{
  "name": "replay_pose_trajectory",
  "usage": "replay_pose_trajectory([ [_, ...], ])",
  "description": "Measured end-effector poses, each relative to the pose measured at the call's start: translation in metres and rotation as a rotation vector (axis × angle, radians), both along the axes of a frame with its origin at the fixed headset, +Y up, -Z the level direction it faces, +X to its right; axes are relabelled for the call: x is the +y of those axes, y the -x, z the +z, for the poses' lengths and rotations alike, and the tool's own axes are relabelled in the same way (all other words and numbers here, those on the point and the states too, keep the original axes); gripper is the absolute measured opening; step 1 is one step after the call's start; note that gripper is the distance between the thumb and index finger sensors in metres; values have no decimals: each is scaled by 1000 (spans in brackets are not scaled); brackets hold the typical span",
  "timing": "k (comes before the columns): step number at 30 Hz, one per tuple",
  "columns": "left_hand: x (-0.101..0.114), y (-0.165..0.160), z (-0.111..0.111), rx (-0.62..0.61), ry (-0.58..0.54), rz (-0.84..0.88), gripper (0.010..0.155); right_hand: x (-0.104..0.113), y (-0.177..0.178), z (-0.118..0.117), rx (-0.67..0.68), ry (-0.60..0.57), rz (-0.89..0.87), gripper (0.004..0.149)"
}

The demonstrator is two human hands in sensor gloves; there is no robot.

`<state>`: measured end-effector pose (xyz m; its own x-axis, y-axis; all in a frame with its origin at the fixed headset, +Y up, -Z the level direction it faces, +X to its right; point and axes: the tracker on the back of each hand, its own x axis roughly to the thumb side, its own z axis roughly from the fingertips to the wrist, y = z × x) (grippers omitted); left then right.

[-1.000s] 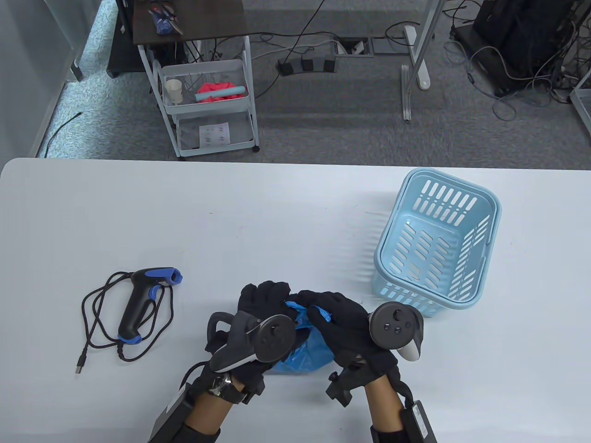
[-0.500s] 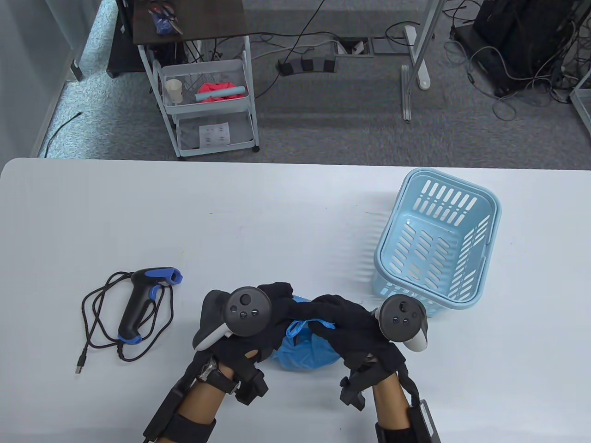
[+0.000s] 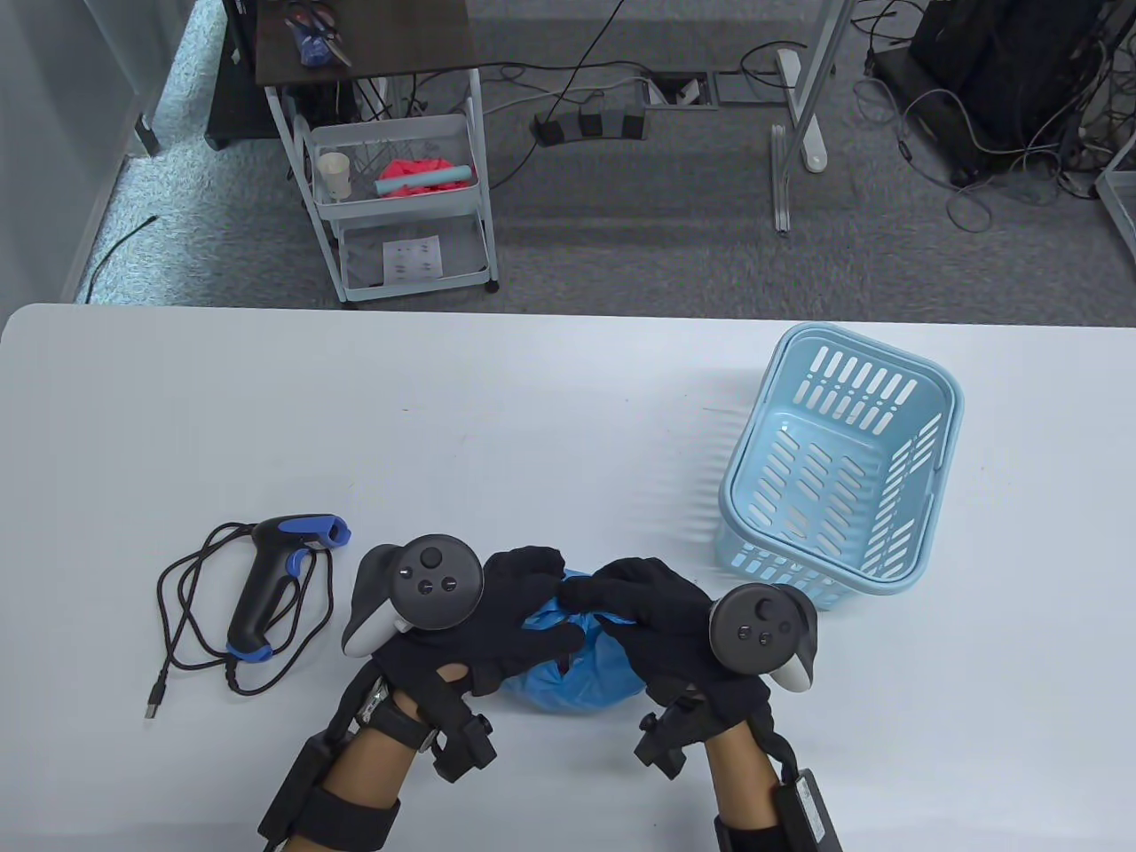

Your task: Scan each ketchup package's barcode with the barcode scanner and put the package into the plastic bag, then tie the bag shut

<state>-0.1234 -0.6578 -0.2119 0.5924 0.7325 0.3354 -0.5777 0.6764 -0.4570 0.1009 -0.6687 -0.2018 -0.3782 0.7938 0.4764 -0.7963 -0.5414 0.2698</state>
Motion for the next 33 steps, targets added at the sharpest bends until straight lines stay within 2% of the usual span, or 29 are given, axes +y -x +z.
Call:
replay_pose_trajectory([
  [1, 0, -2, 1, 24, -24, -14, 71, 1, 1, 1, -10, -18, 28, 38],
  [5, 0, -8, 3, 109, -97, -49, 48, 3, 1, 2, -11, -24, 30, 40],
  [9, 3, -12, 7, 127, -174, -124, 45, 5, -5, 2, -40, -17, -44, 40],
  [11, 5, -15, 10, 166, -265, -207, 45, 5, -6, 2, -48, -25, -60, 39],
  [14, 9, -21, 13, 210, -375, -334, 45, 5, -5, 2, -38, -32, -49, 38],
  [19, 12, -25, 12, 267, -473, -475, 48, 5, -5, 2, 9, -29, -28, 36],
  [23, 8, -24, 10, 273, -454, -493, 53, 5, -6, 1, 46, -16, -19, 34],
  [26, 5, -21, 7, 243, -362, -386, 53, 5, -5, 2, 33, -35, 33, 34],
  [28, 4, -19, 6, 230, -308, -284, 48, 5, -5, 2, 8, -56, 66, 33],
  [33, 6, -15, 5, 167, -240, -176, 48, 4, -6, 2, -50, -75, 104, 33],
])
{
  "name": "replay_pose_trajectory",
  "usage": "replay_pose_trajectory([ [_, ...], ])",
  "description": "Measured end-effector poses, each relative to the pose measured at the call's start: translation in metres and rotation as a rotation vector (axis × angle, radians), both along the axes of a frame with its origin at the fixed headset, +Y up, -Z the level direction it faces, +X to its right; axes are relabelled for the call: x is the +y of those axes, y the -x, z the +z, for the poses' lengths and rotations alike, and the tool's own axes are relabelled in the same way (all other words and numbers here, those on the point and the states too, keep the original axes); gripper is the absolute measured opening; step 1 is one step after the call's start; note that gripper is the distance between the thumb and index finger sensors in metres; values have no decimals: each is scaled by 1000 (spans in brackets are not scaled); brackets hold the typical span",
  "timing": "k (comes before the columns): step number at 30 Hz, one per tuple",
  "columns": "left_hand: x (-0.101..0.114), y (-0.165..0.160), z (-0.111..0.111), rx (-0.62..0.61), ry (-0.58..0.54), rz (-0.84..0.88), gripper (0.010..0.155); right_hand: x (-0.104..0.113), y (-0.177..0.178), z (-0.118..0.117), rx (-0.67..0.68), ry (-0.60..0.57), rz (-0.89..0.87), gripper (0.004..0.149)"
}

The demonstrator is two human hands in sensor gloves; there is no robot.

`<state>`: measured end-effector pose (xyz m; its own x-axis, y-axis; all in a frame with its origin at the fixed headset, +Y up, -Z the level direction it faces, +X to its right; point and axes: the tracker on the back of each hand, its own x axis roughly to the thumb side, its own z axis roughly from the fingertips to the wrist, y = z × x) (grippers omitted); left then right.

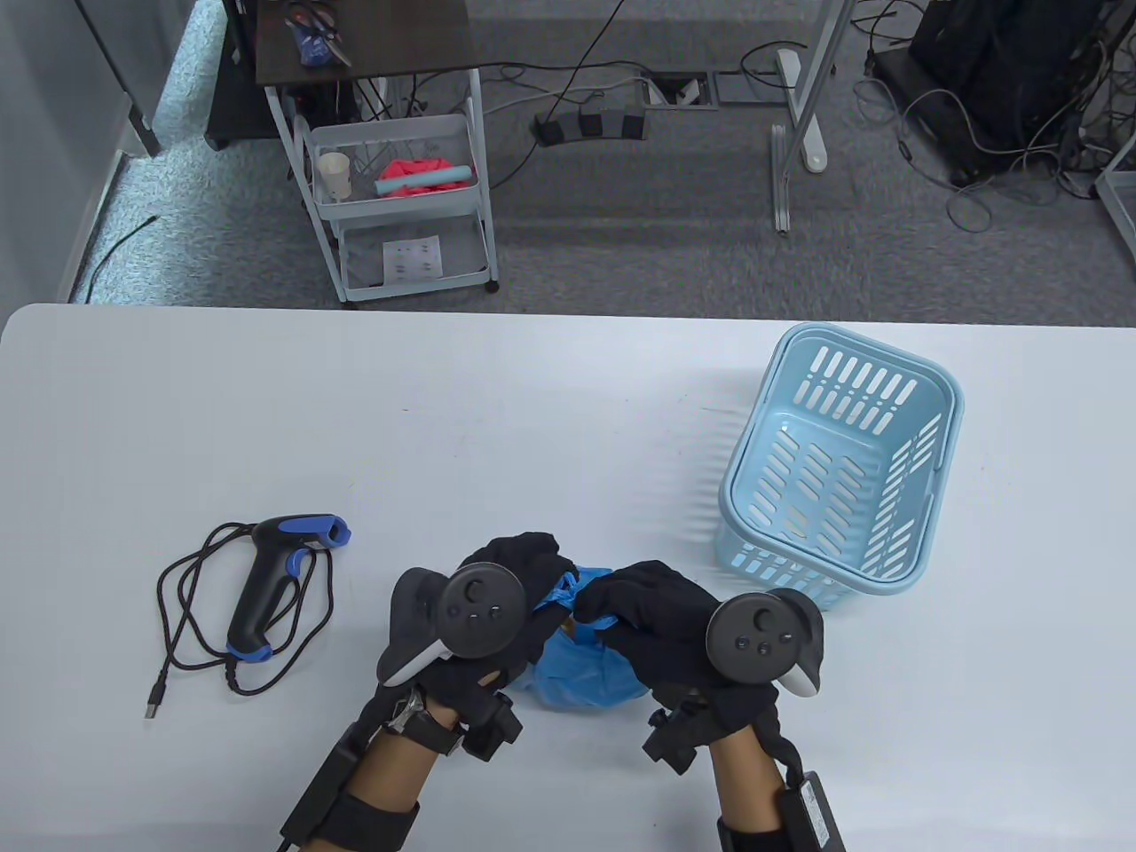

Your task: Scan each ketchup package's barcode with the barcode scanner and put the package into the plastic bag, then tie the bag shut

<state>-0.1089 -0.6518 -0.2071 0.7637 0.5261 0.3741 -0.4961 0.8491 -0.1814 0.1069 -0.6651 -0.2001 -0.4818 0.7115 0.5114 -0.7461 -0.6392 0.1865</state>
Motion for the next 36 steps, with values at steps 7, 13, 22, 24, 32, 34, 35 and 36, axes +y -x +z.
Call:
replay_pose_trajectory([
  [7, 9, 4, 4, -41, 22, 50, 58, -3, -1, -1, -33, 2, -19, 34],
  [13, 16, 2, 11, -32, -56, 21, 46, 2, 2, 5, -87, -65, 49, 37],
  [22, 9, 24, 7, -23, -56, 87, 41, 0, -6, 8, -139, -76, 3, 36],
  [24, 7, 26, 7, -22, -67, 75, 41, 1, -5, 9, -149, -82, 16, 36],
  [32, 3, 26, 5, -31, -47, 101, 40, -5, -12, 13, -196, -78, 26, 35],
  [34, 1, 27, 4, -25, -43, 106, 40, -6, -13, 13, -201, -72, 29, 35],
  [35, 1, 27, 4, -22, -43, 112, 40, -7, -14, 14, -203, -70, 26, 35],
  [36, 0, 28, 4, -20, -39, 116, 40, -8, -15, 14, -210, -68, 20, 35],
])
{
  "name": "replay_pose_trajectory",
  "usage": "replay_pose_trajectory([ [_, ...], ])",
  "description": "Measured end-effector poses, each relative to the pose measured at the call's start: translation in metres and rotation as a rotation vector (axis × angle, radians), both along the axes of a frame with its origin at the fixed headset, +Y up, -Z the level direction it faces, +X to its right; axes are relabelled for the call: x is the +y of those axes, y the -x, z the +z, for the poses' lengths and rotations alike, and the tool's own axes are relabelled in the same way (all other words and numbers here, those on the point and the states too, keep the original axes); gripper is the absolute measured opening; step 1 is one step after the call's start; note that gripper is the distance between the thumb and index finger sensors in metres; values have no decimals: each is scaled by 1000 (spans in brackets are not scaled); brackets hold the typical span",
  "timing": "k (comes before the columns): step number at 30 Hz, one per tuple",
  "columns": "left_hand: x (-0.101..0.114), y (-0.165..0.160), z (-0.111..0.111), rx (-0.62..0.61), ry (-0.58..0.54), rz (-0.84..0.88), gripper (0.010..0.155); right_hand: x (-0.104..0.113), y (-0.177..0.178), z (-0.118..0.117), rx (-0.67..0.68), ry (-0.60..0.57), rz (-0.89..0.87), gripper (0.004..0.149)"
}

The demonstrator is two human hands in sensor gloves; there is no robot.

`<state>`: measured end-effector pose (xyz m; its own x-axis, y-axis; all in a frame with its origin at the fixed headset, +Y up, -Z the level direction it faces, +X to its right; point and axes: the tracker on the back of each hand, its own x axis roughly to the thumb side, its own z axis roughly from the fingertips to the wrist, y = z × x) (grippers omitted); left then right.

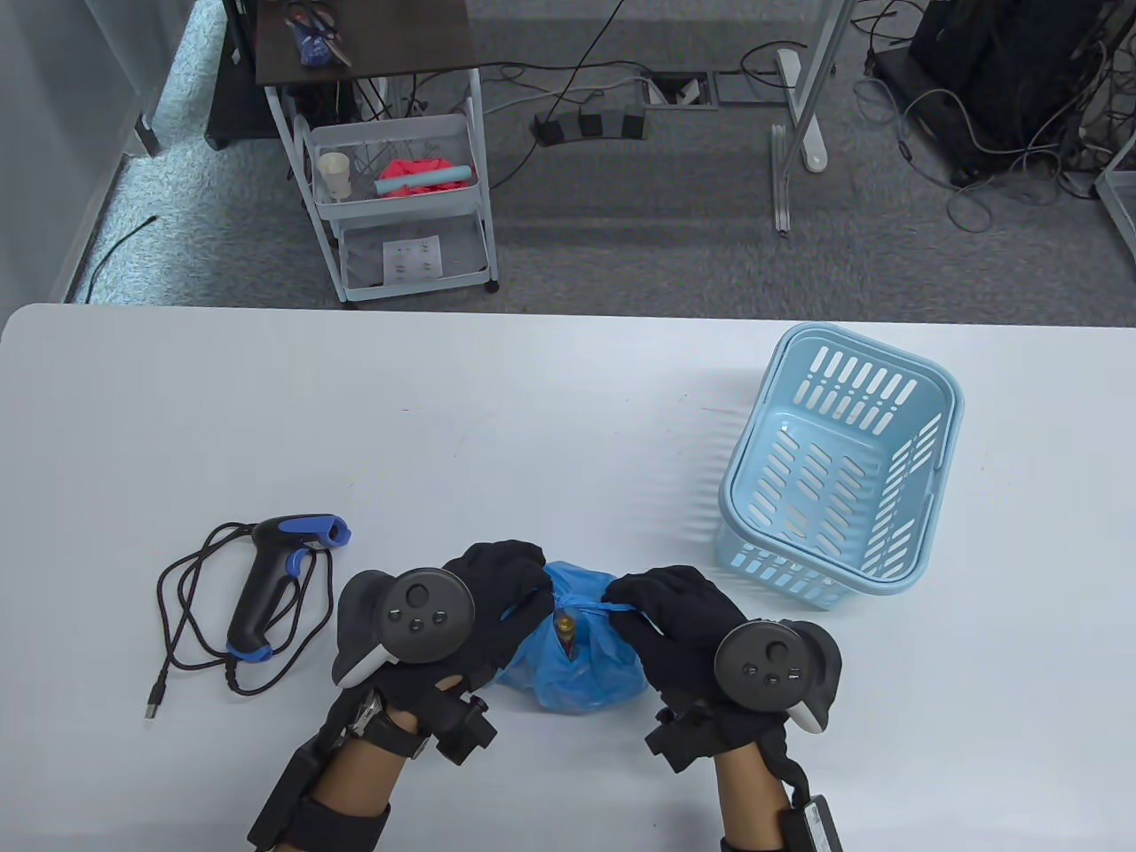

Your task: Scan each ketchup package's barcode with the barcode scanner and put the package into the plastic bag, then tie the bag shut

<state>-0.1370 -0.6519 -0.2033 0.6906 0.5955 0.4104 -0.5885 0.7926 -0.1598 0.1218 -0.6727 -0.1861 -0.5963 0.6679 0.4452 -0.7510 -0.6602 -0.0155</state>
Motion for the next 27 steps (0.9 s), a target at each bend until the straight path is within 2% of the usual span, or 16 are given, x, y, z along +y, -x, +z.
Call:
replay_pose_trajectory([
  [14, -18, 27, -6, 123, 6, -90, 40, -25, -37, 3, -96, 80, -83, 34],
  [27, -32, 37, -11, 121, 26, -109, 40, -54, -60, -1, -119, 183, -274, 34],
])
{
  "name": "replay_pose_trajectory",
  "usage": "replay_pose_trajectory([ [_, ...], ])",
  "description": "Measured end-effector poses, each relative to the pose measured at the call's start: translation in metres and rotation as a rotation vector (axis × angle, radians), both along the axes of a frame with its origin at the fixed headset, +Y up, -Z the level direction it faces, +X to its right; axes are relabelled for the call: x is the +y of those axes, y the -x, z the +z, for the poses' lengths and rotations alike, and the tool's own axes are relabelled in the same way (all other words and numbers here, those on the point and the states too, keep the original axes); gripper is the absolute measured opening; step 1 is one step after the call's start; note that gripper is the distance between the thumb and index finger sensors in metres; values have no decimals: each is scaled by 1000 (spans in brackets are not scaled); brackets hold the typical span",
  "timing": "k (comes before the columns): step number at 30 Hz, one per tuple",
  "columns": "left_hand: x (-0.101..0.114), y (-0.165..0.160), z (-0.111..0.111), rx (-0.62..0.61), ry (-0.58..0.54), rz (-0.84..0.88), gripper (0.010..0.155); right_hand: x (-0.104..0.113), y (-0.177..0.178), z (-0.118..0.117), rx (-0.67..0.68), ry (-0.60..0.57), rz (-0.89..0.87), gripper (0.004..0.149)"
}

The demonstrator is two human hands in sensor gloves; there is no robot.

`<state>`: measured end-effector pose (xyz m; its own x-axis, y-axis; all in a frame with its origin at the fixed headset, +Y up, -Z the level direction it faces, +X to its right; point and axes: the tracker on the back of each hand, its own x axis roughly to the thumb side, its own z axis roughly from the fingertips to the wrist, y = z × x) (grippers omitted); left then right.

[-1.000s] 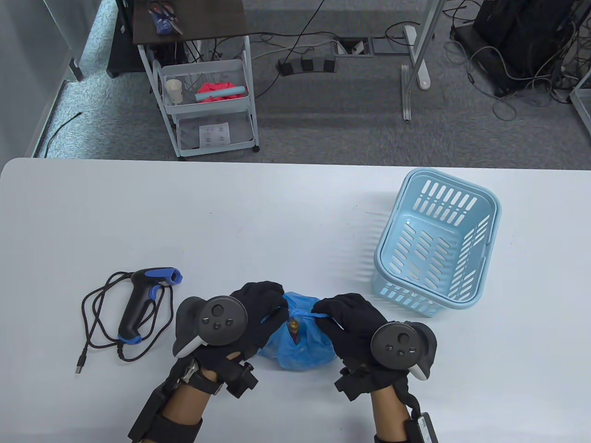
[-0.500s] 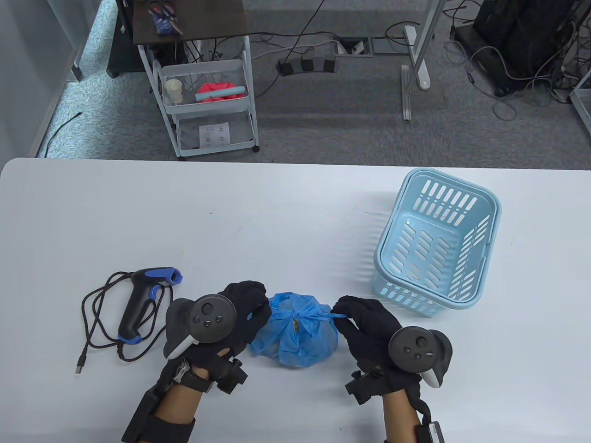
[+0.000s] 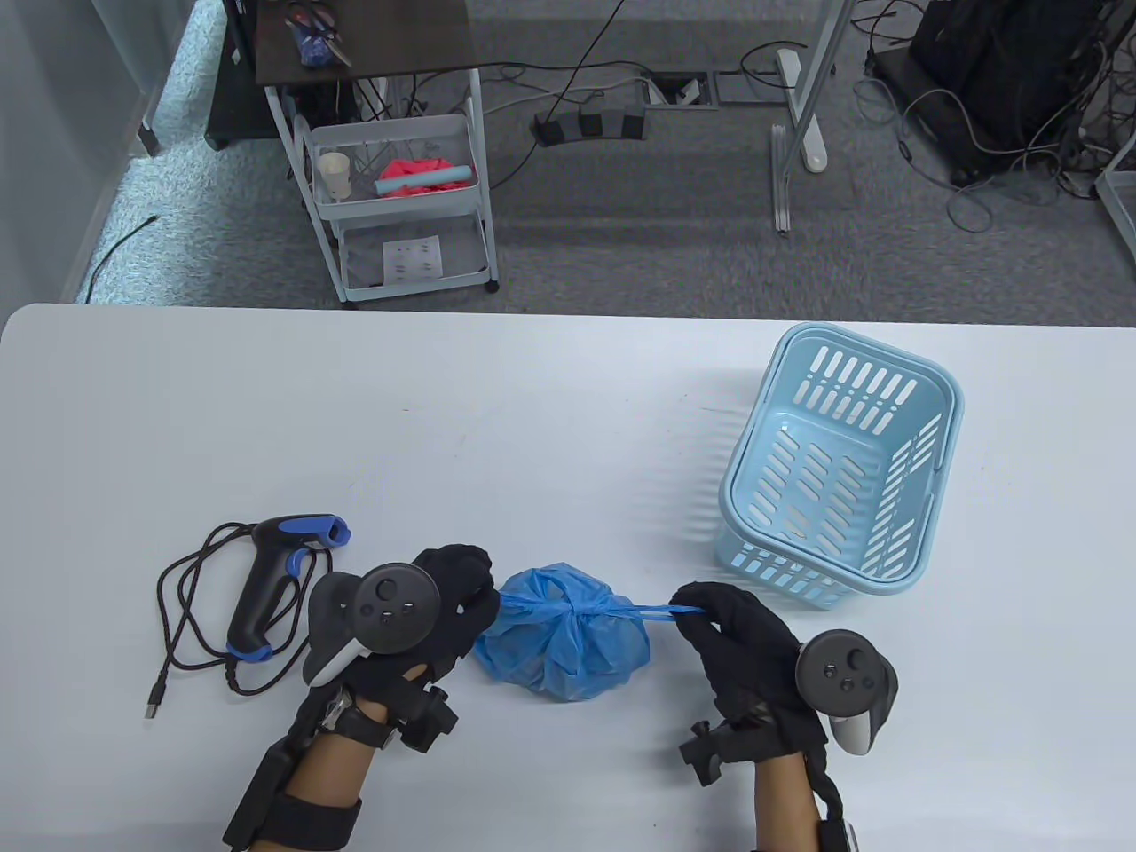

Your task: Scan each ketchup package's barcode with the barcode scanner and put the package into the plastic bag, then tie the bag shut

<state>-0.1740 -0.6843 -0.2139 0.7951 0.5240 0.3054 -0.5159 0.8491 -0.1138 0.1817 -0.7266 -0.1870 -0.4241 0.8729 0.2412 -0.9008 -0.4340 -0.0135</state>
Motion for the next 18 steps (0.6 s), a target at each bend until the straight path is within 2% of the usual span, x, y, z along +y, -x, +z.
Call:
replay_pose_trajectory([
  [18, -4, 8, -3, -3, 13, 20, 40, 0, -5, -1, -5, 6, -19, 34],
])
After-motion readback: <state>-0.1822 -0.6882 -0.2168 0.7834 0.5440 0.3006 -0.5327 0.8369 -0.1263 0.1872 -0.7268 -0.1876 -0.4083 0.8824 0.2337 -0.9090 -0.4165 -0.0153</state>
